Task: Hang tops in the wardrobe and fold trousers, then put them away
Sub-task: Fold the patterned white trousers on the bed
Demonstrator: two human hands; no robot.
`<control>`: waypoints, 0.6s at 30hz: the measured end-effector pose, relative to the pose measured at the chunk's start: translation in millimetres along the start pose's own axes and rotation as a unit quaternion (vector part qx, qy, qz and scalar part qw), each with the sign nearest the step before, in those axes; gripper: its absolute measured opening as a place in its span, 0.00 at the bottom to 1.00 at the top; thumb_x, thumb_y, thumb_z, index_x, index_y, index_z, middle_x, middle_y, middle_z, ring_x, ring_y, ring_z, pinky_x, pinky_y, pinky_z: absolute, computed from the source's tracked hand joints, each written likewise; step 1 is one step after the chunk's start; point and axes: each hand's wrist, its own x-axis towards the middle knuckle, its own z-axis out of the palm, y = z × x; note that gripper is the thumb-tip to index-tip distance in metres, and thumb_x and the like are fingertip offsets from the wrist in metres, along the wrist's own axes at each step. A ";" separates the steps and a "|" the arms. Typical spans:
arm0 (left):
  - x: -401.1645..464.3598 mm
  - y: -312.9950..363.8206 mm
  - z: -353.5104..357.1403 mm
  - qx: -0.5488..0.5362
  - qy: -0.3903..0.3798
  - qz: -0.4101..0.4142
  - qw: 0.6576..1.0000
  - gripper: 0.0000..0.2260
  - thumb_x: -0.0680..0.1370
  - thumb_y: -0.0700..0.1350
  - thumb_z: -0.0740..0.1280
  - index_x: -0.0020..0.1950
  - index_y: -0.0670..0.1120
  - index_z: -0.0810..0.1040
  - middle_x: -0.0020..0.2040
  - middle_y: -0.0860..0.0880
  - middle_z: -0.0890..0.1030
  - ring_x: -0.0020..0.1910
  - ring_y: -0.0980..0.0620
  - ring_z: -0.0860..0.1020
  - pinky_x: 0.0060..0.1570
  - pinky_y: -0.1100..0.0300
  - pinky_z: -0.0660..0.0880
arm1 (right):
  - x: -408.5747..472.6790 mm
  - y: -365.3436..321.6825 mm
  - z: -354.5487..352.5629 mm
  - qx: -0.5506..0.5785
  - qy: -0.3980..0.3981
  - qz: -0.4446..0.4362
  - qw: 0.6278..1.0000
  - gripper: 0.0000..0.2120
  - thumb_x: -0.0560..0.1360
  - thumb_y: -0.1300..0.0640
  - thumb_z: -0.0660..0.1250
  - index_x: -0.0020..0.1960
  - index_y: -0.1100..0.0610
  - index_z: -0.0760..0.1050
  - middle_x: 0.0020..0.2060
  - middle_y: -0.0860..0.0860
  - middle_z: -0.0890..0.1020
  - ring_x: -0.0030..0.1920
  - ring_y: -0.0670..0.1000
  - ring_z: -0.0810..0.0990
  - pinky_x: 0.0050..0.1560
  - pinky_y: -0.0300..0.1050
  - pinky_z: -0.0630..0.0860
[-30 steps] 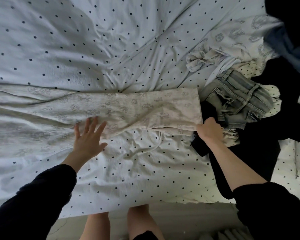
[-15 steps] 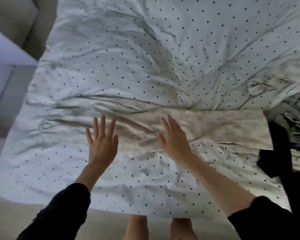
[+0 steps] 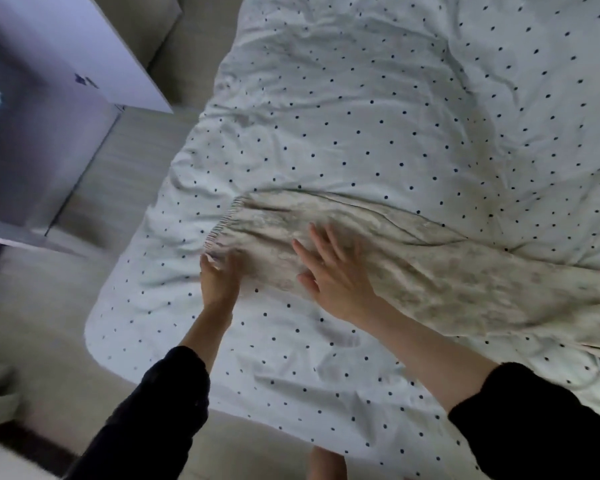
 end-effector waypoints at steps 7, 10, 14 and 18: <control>35.1 14.2 -19.2 -0.334 -0.056 -0.171 0.925 0.05 0.76 0.40 0.69 0.42 0.41 0.74 0.42 0.44 0.77 0.42 0.48 0.76 0.48 0.55 0.76 | 12.1 -7.4 18.2 -0.027 -0.042 0.024 0.998 0.28 0.80 0.40 0.47 0.77 0.46 0.46 0.77 0.50 0.40 0.76 0.57 0.36 0.69 0.70 0.38; 30.6 24.4 -21.1 -0.354 -0.063 -0.200 0.912 0.04 0.75 0.36 0.68 0.43 0.41 0.74 0.43 0.45 0.78 0.44 0.49 0.77 0.52 0.53 0.73 | 10.6 -7.7 8.9 -0.016 -0.046 0.017 0.999 0.27 0.80 0.41 0.49 0.77 0.47 0.50 0.77 0.50 0.43 0.76 0.56 0.39 0.70 0.69 0.41; 0.8 49.3 -13.2 -0.288 0.009 -0.052 0.956 0.09 0.76 0.34 0.65 0.38 0.44 0.77 0.37 0.48 0.77 0.42 0.51 0.75 0.51 0.54 0.75 | 0.8 -3.7 -18.7 0.142 0.000 0.027 0.990 0.21 0.82 0.49 0.52 0.73 0.51 0.62 0.76 0.52 0.54 0.76 0.52 0.49 0.74 0.60 0.51; -55.4 74.3 12.2 -0.097 0.016 0.251 0.963 0.09 0.74 0.32 0.62 0.49 0.42 0.80 0.43 0.46 0.78 0.42 0.54 0.74 0.44 0.63 0.72 | -27.1 22.9 -62.1 0.532 0.061 0.187 0.823 0.19 0.82 0.49 0.54 0.67 0.56 0.71 0.66 0.53 0.74 0.67 0.52 0.72 0.65 0.43 0.68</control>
